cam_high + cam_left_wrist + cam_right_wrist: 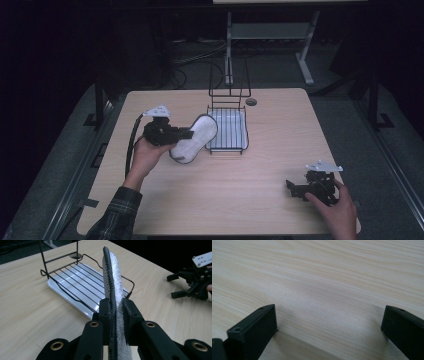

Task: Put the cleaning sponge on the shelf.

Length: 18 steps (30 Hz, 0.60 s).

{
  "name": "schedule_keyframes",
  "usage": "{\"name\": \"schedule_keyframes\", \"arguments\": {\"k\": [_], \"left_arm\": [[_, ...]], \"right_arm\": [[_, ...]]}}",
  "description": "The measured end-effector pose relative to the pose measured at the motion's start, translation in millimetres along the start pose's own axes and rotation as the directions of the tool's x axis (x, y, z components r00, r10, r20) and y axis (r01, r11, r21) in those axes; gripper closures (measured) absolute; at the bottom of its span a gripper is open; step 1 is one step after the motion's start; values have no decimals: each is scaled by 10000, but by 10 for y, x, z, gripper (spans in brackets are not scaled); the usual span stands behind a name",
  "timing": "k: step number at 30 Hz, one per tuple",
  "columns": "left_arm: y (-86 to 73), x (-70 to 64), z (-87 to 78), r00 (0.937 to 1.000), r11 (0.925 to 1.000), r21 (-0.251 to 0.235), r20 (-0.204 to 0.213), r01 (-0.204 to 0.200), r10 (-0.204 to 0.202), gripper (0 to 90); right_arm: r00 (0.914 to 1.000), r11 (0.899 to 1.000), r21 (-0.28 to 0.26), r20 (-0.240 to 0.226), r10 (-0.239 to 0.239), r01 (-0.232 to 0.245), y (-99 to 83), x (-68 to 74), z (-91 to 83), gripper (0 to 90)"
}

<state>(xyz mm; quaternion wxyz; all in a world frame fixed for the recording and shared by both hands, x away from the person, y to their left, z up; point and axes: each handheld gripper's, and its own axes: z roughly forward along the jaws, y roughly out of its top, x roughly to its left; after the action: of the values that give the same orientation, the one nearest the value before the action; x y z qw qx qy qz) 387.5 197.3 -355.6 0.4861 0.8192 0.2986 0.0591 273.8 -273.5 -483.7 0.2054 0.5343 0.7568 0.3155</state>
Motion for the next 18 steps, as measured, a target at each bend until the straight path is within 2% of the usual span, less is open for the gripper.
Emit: {"name": "schedule_keyframes", "arguments": {"k": [7,18], "left_arm": [[116,68,69,10000,9999,-135,-17,20,-20,786],[246,159,291,10000,9998,-205,11,46,-46,787]], "right_arm": [[10000,10000,-1,2,5,-5,0,1,0,0],[10000,10000,-1,2,5,-5,0,1,0,0]]}}
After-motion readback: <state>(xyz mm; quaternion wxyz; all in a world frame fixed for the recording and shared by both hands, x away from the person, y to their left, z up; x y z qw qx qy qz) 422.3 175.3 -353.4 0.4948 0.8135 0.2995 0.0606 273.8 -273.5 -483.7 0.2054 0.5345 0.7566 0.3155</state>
